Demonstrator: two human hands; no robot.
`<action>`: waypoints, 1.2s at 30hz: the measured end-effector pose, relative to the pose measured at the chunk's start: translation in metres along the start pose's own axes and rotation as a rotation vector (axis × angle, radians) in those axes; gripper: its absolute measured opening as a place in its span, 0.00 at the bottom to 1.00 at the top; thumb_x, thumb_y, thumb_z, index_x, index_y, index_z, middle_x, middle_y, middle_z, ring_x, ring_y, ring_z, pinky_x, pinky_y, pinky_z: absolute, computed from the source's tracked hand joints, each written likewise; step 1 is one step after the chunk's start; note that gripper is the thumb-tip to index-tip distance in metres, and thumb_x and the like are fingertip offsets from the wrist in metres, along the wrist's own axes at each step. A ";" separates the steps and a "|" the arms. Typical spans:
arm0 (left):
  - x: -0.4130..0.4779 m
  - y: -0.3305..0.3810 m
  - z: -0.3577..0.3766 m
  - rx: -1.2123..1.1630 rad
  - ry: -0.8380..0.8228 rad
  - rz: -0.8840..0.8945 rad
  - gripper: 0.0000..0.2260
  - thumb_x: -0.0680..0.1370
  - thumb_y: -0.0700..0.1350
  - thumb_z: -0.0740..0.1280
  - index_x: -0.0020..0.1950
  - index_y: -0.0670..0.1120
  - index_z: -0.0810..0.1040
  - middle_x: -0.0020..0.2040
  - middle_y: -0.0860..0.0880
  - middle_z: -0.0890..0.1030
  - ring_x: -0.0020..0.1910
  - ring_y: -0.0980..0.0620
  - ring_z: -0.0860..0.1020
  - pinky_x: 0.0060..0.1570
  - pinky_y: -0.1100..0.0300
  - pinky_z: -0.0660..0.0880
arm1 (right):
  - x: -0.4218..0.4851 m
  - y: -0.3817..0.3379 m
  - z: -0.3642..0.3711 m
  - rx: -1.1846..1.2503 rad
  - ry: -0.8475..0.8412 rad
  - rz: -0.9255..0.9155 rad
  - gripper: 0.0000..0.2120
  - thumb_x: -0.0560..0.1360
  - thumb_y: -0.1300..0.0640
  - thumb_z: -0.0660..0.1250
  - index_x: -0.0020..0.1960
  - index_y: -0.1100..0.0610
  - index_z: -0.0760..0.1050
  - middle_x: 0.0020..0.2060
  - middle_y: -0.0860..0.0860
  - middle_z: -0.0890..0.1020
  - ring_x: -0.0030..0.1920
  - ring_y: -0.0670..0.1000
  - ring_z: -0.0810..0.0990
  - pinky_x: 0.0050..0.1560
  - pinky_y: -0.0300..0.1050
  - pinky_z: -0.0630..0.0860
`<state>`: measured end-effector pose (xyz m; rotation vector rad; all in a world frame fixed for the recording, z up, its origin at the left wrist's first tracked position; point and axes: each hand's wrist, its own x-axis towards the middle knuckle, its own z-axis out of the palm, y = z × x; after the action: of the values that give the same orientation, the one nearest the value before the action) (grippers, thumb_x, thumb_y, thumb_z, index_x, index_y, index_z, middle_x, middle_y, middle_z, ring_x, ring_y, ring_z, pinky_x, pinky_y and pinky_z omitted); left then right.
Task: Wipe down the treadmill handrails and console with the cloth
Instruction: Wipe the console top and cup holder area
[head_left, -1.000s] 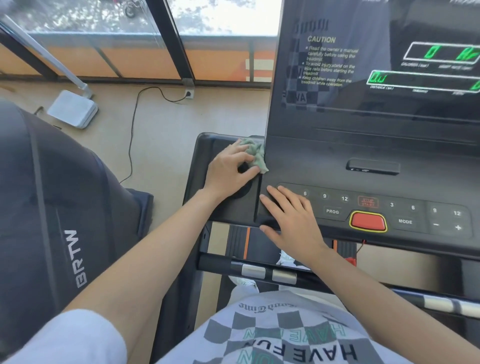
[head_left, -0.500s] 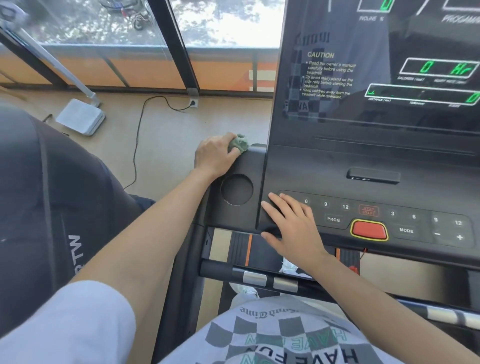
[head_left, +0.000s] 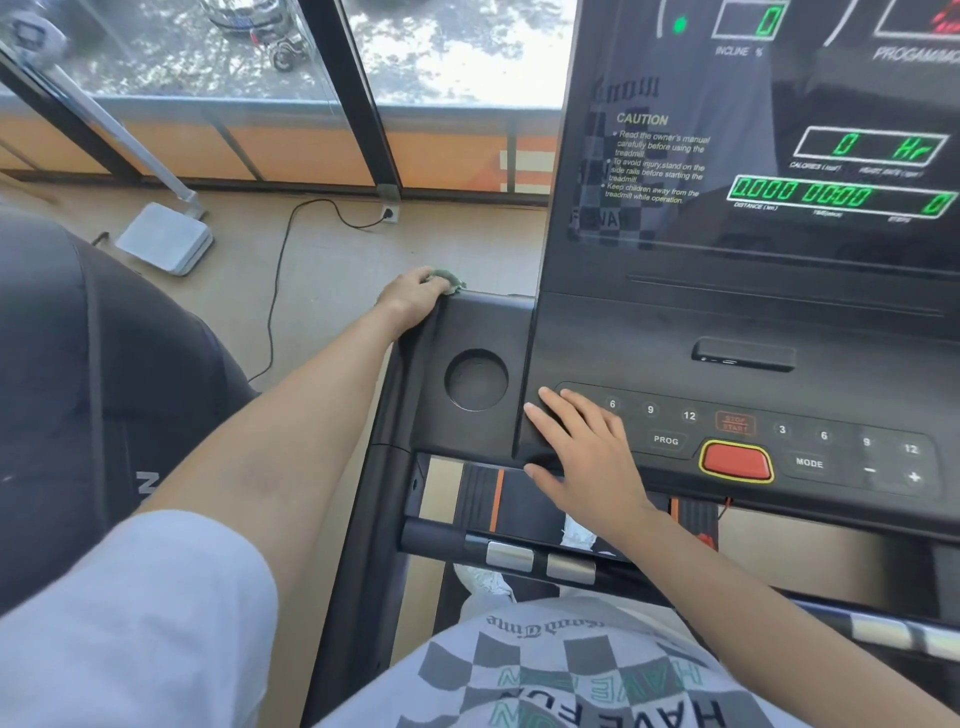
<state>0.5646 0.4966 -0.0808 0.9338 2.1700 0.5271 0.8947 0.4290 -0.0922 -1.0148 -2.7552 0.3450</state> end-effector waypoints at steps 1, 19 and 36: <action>0.000 0.003 0.001 0.066 -0.026 0.027 0.09 0.81 0.54 0.62 0.58 0.62 0.80 0.67 0.48 0.80 0.71 0.44 0.70 0.69 0.52 0.67 | 0.000 0.000 0.000 0.002 0.001 0.005 0.33 0.70 0.46 0.77 0.71 0.52 0.73 0.72 0.52 0.74 0.72 0.57 0.70 0.66 0.56 0.70; -0.160 -0.039 0.108 0.279 0.277 0.639 0.16 0.80 0.53 0.65 0.62 0.49 0.85 0.62 0.49 0.85 0.60 0.48 0.82 0.71 0.48 0.70 | -0.004 0.001 0.002 0.013 0.047 0.001 0.34 0.70 0.47 0.77 0.73 0.54 0.73 0.73 0.52 0.73 0.72 0.57 0.69 0.67 0.55 0.66; -0.151 -0.010 0.112 0.234 0.241 0.397 0.22 0.81 0.60 0.53 0.54 0.47 0.80 0.44 0.50 0.83 0.50 0.47 0.79 0.57 0.51 0.67 | -0.005 -0.001 0.005 0.011 0.035 0.021 0.33 0.72 0.45 0.74 0.74 0.52 0.71 0.74 0.52 0.72 0.73 0.57 0.68 0.69 0.56 0.65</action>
<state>0.7165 0.3864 -0.0941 1.5153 2.3018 0.6064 0.8967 0.4248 -0.0968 -1.0382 -2.7106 0.3420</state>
